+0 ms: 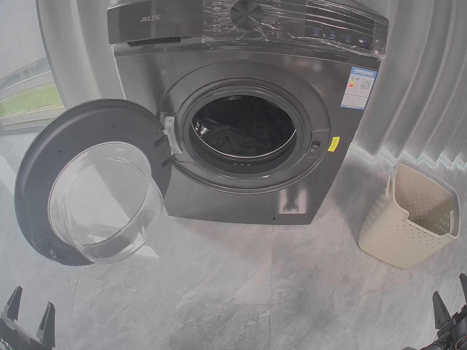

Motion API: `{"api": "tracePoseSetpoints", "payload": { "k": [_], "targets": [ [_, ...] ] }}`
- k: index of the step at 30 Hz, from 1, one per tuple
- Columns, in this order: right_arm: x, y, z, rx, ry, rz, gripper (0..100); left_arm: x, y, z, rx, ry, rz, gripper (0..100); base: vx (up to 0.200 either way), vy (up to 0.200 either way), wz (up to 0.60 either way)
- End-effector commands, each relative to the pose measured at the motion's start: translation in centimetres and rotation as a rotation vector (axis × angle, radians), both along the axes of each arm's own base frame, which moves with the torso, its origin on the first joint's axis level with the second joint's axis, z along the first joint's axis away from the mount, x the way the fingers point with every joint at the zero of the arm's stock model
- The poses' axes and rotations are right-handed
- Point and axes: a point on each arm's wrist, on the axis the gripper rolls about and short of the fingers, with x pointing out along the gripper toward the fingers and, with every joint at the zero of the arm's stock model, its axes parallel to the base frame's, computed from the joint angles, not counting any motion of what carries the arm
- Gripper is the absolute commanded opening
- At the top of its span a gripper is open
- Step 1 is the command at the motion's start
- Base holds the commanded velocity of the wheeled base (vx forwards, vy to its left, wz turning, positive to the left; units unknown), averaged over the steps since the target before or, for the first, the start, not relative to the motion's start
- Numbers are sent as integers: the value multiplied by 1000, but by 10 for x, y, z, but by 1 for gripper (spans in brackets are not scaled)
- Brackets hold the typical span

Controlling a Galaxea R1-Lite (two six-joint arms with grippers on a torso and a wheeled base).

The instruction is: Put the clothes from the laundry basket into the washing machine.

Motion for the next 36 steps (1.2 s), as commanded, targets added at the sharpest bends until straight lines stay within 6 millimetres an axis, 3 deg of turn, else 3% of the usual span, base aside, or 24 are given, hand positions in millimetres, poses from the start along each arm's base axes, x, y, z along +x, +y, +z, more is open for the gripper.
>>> {"api": "tracePoseSetpoints", "payload": {
  "k": [1, 19, 36],
  "targets": [
    [1, 0, -5, 0, 19, -1, 100, 0, 0, -5, 0, 5, 0, 100, 0, 0, 0],
    [1, 0, -5, 0, 19, -1, 100, 0, 0, -5, -2, 5, 0, 100, -44, 0, 0],
    [1, 0, -5, 0, 19, -1, 100, 0, 0, -5, -3, 5, 0, 100, 0, 188, 0]
  ]
}}
